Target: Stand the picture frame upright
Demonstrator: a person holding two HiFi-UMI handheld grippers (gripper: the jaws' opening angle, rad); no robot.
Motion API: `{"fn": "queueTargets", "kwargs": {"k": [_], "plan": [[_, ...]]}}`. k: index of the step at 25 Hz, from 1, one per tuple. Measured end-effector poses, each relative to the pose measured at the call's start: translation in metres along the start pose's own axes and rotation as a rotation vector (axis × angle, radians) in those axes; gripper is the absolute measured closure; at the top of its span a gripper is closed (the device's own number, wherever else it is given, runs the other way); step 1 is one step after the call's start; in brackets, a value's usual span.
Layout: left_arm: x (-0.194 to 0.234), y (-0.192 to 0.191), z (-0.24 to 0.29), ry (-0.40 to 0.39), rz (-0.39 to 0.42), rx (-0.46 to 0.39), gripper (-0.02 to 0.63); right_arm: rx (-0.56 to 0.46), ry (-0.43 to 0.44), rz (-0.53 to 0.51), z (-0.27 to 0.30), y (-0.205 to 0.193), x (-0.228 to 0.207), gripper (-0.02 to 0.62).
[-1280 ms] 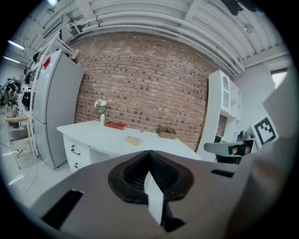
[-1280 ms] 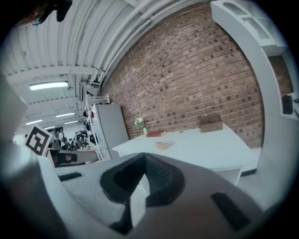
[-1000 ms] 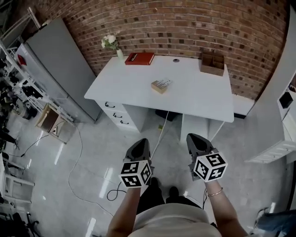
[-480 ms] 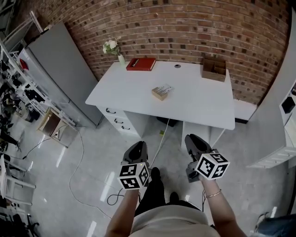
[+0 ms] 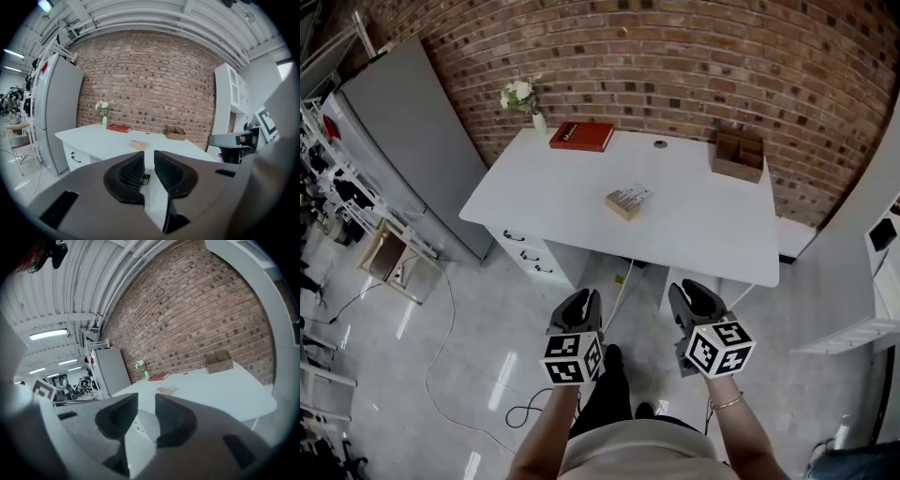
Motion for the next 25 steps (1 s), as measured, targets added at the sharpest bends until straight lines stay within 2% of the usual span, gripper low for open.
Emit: {"fn": "queueTargets", "kwargs": {"k": [4, 9, 19, 25], "plan": [[0.026, 0.006, 0.034, -0.019, -0.003, 0.009, 0.540, 0.012, -0.052, -0.072, 0.040, 0.003, -0.001, 0.499], [0.063, 0.015, 0.073, -0.033, -0.021, 0.020, 0.531, 0.037, -0.083, -0.109, 0.093, 0.006, -0.001, 0.482], [0.118, 0.041, 0.138, -0.083, -0.022, 0.021, 0.522, 0.054, -0.132, -0.060, 0.169, 0.018, -0.005, 0.482], [0.138, 0.049, 0.167, -0.117, -0.021, 0.020, 0.522, 0.058, -0.164, -0.069, 0.196, 0.020, -0.007, 0.482]]}}
Point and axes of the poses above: the fingertips, and each gripper's own axes: z forward along the fingers, x to its left, y out of its top, the point moved 9 cm from there along -z, backward along the fingers, and after that the axes turned 7 degrees about -x, right-handed, at the moved point
